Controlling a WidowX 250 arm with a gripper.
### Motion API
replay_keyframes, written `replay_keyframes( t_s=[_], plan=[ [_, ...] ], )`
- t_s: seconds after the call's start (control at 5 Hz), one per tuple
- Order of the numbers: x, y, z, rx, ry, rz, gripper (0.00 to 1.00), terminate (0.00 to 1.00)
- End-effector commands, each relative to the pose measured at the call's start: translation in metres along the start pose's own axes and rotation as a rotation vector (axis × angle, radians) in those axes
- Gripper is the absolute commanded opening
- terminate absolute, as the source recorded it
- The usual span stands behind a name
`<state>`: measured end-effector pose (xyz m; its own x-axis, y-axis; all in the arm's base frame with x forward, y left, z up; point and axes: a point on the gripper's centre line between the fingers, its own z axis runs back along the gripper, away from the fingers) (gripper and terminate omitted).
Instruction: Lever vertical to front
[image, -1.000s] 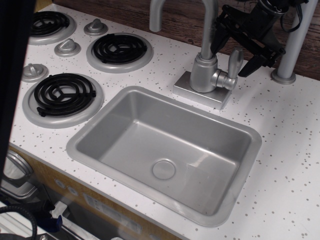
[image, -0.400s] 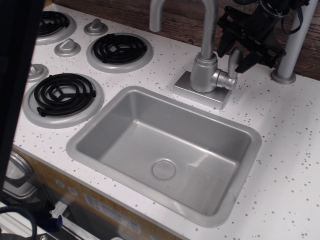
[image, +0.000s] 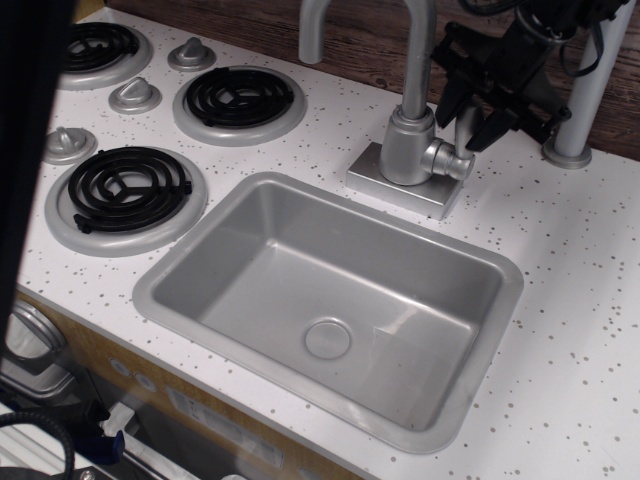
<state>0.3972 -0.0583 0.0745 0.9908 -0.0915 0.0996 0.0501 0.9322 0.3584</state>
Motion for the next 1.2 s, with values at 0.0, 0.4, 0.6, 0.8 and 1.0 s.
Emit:
replay_keyframes(
  t_s=[0.0, 0.4, 0.6, 0.8, 1.0],
  plan=[
    [-0.018, 0.004, 0.013, -0.032, 0.035, 0.065, 0.0, 0.0],
    [-0.024, 0.003, -0.014, -0.125, 0.067, 0.084, 0.0, 0.0],
    [-0.027, 0.002, -0.023, -0.152, 0.06, 0.092, 0.0, 0.0],
    [-0.028, 0.001, -0.028, -0.164, 0.053, 0.099, 0.0, 0.0],
    [-0.029, 0.001, -0.027, -0.158, 0.053, 0.103, 1.0, 0.0]
  ],
)
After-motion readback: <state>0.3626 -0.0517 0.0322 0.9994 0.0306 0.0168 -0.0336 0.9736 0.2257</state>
